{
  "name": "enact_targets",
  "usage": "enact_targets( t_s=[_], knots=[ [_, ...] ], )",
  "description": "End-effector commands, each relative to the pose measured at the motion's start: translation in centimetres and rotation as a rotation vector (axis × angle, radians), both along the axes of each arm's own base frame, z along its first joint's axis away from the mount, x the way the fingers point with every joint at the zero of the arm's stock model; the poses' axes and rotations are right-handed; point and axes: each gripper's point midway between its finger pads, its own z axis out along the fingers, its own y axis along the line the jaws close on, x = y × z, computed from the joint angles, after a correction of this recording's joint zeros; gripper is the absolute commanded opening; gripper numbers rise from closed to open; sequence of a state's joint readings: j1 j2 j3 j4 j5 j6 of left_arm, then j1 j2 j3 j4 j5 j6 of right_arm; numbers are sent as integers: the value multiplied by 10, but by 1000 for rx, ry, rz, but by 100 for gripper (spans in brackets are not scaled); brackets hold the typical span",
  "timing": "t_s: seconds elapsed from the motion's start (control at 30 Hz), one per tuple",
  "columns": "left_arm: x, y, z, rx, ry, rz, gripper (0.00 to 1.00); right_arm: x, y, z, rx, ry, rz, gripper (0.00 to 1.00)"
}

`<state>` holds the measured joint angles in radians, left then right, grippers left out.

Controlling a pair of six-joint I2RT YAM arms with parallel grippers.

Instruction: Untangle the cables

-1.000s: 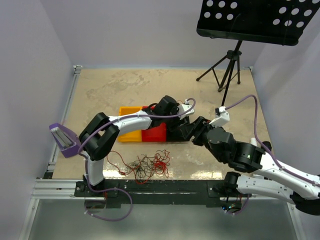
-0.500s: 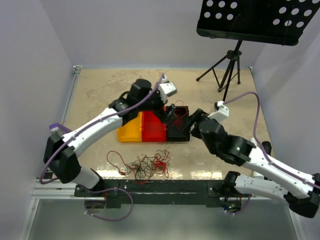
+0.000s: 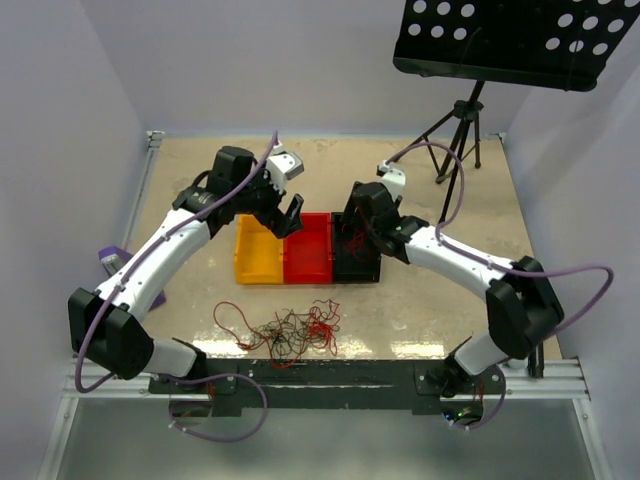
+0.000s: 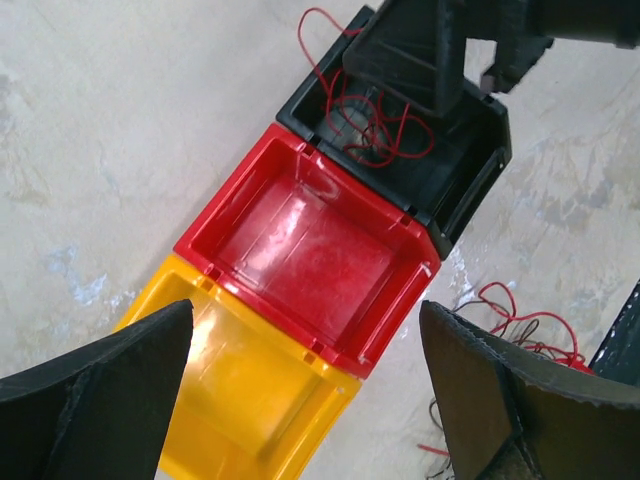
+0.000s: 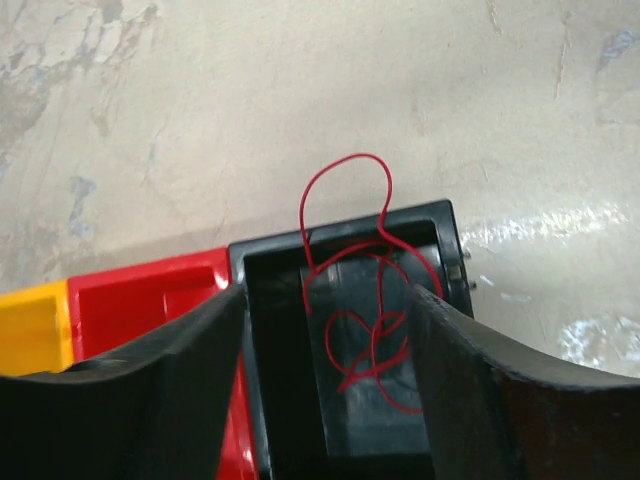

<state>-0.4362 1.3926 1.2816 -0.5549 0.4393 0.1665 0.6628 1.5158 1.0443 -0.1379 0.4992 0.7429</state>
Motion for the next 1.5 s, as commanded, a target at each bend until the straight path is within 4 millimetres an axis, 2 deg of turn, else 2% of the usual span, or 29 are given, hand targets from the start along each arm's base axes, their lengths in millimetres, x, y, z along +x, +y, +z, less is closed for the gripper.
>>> enact_targets(
  t_s=[0.0, 0.07, 0.13, 0.4, 0.57, 0.7, 0.93, 1.0, 1.27, 1.43, 1.47],
  knots=[
    [2, 24, 29, 50, -90, 22, 100, 30, 4, 6, -19, -55, -19, 64],
    [2, 31, 30, 73, -109, 25, 100, 32, 2, -2, -37, -45, -30, 62],
    [2, 37, 31, 81, -116, 33, 100, 31, -1, -1, -47, -47, -44, 62],
    [4, 39, 33, 56, -130, 45, 100, 30, -3, 18, -66, -74, -24, 58],
    [4, 41, 31, 62, -130, 54, 100, 29, -21, 24, -118, -91, -72, 56],
    [3, 39, 31, 50, -126, 47, 100, 35, -30, 10, -169, -67, -101, 55],
    [3, 39, 31, 51, -132, 46, 100, 41, -30, -25, -208, -21, -84, 54],
    [4, 40, 32, 51, -136, 49, 100, 40, -31, -30, -206, -15, -84, 47],
    [6, 41, 28, 51, -148, 63, 100, 36, -30, -29, -188, -26, -69, 13],
    [5, 41, 27, 46, -150, 68, 100, 32, -30, -17, -164, -50, -62, 0],
    [5, 42, 27, 45, -153, 68, 100, 31, -31, -15, -162, -55, -62, 0]
  ],
)
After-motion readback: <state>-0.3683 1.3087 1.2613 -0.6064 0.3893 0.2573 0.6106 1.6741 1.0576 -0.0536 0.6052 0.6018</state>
